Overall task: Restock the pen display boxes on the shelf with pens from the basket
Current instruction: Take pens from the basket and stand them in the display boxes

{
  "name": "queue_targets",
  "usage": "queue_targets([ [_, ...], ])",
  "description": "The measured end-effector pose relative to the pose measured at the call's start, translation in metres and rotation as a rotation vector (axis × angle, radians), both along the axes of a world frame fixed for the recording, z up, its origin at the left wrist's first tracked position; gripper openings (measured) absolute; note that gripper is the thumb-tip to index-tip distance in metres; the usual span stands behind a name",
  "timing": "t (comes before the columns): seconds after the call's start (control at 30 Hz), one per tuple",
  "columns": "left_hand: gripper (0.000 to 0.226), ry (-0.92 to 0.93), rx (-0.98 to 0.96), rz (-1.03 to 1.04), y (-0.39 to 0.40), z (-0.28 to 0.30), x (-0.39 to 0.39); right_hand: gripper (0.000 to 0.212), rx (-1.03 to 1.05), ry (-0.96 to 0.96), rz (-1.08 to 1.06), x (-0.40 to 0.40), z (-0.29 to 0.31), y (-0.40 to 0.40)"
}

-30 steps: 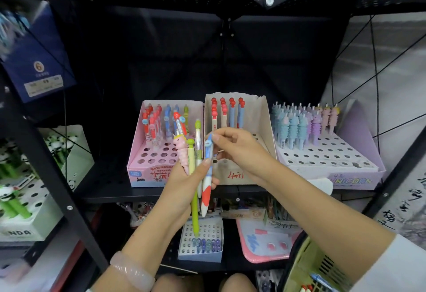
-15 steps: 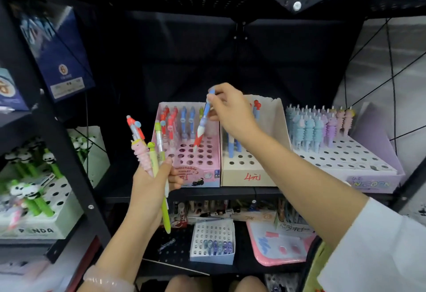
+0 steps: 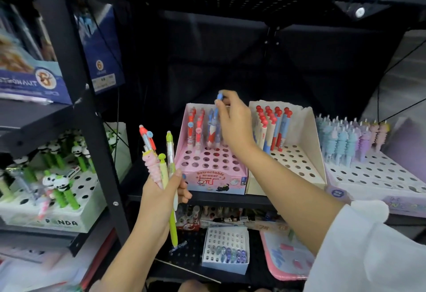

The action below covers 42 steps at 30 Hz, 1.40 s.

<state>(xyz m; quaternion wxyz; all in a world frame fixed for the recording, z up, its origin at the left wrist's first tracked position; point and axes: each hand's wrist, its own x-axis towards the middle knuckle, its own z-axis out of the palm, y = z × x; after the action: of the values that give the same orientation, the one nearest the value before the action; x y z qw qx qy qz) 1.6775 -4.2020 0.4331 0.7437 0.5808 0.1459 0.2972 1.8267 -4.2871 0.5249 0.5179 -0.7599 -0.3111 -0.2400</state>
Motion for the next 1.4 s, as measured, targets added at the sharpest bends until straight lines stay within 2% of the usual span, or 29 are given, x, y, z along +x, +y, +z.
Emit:
queue_targets([
  [0.13,0.009,0.010,-0.017,-0.020,-0.001,-0.005,0.002,0.028,-0.069,0.018,0.022,0.000,-0.009,0.006],
  [0.3,0.011,0.011,-0.013,-0.031,-0.001,-0.007,0.002,0.027,-0.012,-0.001,-0.001,0.004,-0.009,0.006],
  [0.5,0.011,0.019,-0.017,-0.057,-0.003,-0.007,0.004,0.023,-0.145,0.027,0.031,0.003,-0.031,0.005],
  [0.67,0.009,0.012,-0.026,-0.072,-0.008,-0.005,0.004,0.020,-0.080,0.075,-0.006,0.004,-0.039,0.009],
  [0.93,0.008,0.017,0.028,-0.116,-0.016,0.005,0.004,0.018,-0.289,0.157,-0.052,-0.001,-0.035,-0.009],
  [1.0,0.007,0.011,0.045,-0.131,-0.019,0.007,0.004,0.015,-0.192,0.221,0.067,-0.013,-0.032,-0.020],
  [1.07,0.007,0.009,0.063,-0.139,-0.023,0.008,0.006,0.016,-0.120,0.418,0.313,-0.030,-0.028,-0.029],
  [1.13,0.008,0.009,0.077,-0.157,-0.030,0.010,0.009,0.014,-0.151,0.570,0.479,-0.043,-0.028,-0.035],
  [1.23,0.010,-0.003,0.057,-0.211,-0.040,0.012,0.012,0.009,-0.102,0.638,0.525,-0.049,-0.028,-0.045],
  [1.33,0.010,-0.029,-0.054,-0.310,-0.047,0.014,0.012,0.023,0.074,0.794,0.651,-0.047,-0.023,-0.058],
  [1.4,0.012,-0.041,-0.090,-0.384,-0.051,0.015,0.012,0.020,0.079,0.776,0.663,-0.045,-0.020,-0.067],
])
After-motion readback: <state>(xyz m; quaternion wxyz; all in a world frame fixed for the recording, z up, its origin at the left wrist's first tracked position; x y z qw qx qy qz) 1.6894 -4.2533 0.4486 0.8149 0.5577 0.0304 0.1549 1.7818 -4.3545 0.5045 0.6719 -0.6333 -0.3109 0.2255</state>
